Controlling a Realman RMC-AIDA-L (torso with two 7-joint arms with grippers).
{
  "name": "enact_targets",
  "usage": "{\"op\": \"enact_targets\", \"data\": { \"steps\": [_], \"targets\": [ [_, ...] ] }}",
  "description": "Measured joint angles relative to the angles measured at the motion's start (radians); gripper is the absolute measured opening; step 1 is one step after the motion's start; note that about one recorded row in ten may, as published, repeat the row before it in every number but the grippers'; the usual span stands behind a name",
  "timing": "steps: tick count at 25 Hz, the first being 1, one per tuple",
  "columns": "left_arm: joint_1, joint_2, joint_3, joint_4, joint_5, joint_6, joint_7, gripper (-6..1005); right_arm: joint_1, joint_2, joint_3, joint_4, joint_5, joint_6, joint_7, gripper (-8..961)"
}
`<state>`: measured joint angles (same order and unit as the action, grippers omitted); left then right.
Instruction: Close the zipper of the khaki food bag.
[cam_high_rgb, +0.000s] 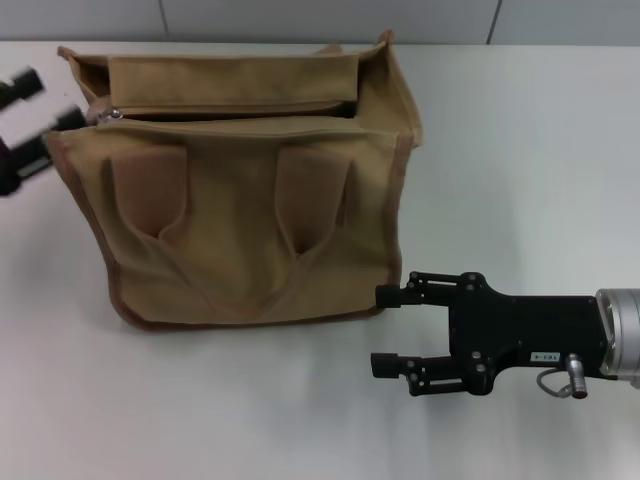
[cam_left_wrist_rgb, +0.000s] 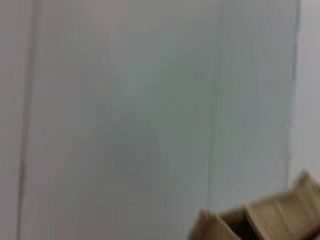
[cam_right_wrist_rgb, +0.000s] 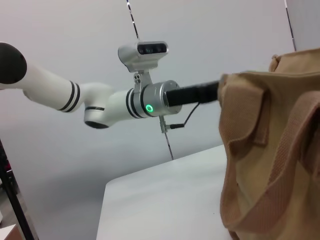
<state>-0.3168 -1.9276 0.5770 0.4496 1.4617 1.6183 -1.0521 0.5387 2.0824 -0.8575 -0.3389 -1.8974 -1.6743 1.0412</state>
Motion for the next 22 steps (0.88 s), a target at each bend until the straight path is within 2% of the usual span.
{"op": "enact_targets", "data": {
  "steps": [1, 2, 3, 6, 9, 10, 13, 15, 17, 19, 22],
  "targets": [
    [-0.010, -0.005, 0.022, 0.063, 0.108, -0.013, 0.002, 749, 0.000, 0.000, 0.000, 0.000, 0.000, 0.000, 0.000, 686],
    [-0.010, -0.005, 0.022, 0.063, 0.108, -0.013, 0.002, 749, 0.000, 0.000, 0.000, 0.000, 0.000, 0.000, 0.000, 685],
    [-0.016, -0.012, 0.022, 0.092, 0.165, -0.029, 0.002, 749, 0.001, 0.000, 0.000, -0.001, 0.000, 0.000, 0.000, 685],
    [-0.019, -0.007, 0.016, 0.106, 0.196, -0.016, -0.004, 749, 0.001, -0.001, 0.000, -0.001, 0.000, 0.000, 0.001, 682],
    [-0.016, 0.002, 0.015, 0.107, 0.197, 0.004, -0.009, 749, 0.001, -0.001, 0.000, -0.001, 0.000, 0.000, 0.002, 680],
    [-0.013, 0.019, 0.022, 0.107, 0.204, 0.017, -0.016, 749, 0.001, -0.001, 0.000, -0.001, 0.000, 0.000, 0.003, 679],
    [-0.015, 0.030, 0.029, 0.105, 0.236, 0.017, -0.020, 749, 0.001, -0.001, 0.000, 0.000, 0.000, 0.000, 0.004, 677],
    [-0.024, 0.022, 0.030, 0.106, 0.267, 0.003, -0.010, 749, 0.001, -0.001, 0.000, 0.000, 0.000, 0.000, 0.006, 676],
    [-0.034, 0.004, 0.027, 0.110, 0.294, -0.019, 0.010, 749, 0.003, -0.001, 0.000, -0.001, 0.000, 0.000, 0.010, 674],
    [-0.034, 0.004, 0.027, 0.110, 0.294, -0.019, 0.010, 749, 0.003, 0.000, 0.000, -0.001, 0.000, -0.001, 0.014, 672],
    [-0.039, -0.050, -0.052, 0.115, 0.297, -0.084, 0.121, 749, 0.003, 0.000, 0.000, -0.001, 0.000, -0.001, 0.016, 670]
  ]
}}
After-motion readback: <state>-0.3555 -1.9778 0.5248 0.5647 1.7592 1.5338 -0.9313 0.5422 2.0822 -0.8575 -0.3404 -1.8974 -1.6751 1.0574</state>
